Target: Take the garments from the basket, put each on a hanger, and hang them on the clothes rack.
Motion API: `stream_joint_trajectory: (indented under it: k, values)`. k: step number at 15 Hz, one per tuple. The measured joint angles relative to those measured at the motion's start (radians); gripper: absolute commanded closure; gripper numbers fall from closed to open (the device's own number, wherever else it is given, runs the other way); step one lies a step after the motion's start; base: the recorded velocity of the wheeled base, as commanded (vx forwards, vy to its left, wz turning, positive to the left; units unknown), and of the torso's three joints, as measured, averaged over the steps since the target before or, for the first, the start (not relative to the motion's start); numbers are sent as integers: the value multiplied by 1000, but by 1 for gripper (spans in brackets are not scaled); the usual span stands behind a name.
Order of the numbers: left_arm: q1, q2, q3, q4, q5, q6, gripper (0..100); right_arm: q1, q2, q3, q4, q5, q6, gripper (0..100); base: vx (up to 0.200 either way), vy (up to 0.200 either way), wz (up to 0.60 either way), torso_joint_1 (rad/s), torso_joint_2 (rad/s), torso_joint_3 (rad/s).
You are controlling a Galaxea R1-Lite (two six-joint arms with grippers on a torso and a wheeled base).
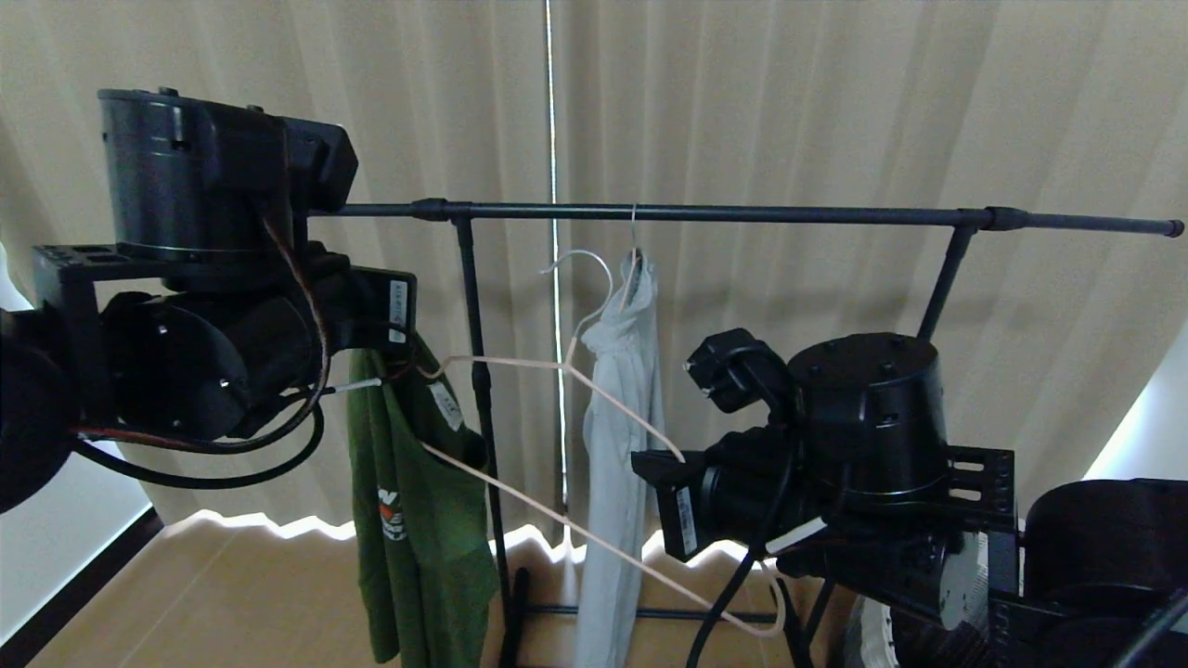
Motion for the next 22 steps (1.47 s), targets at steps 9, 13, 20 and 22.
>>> stream_joint_trajectory:
  k: [9, 13, 20, 22]
  values:
    - [-21, -43, 59, 30, 41, -3, 100, -39, -69, -11, 50, -109, 3, 100, 0, 0, 0, 0, 0, 0]
    - [-115, -47, 50, 30, 41, -11, 100, -40, -44, -66, 48, -110, 3, 100, 0, 0, 0, 0, 0, 0]
    - [-233, 34, -68, 21, 41, -82, 100, 2, 31, -152, 46, -106, 3, 100, 0, 0, 0, 0, 0, 0]
    - [-250, 46, -79, 26, 41, -84, 100, 5, 43, -161, 41, -106, 4, 100, 0, 0, 0, 0, 0, 0]
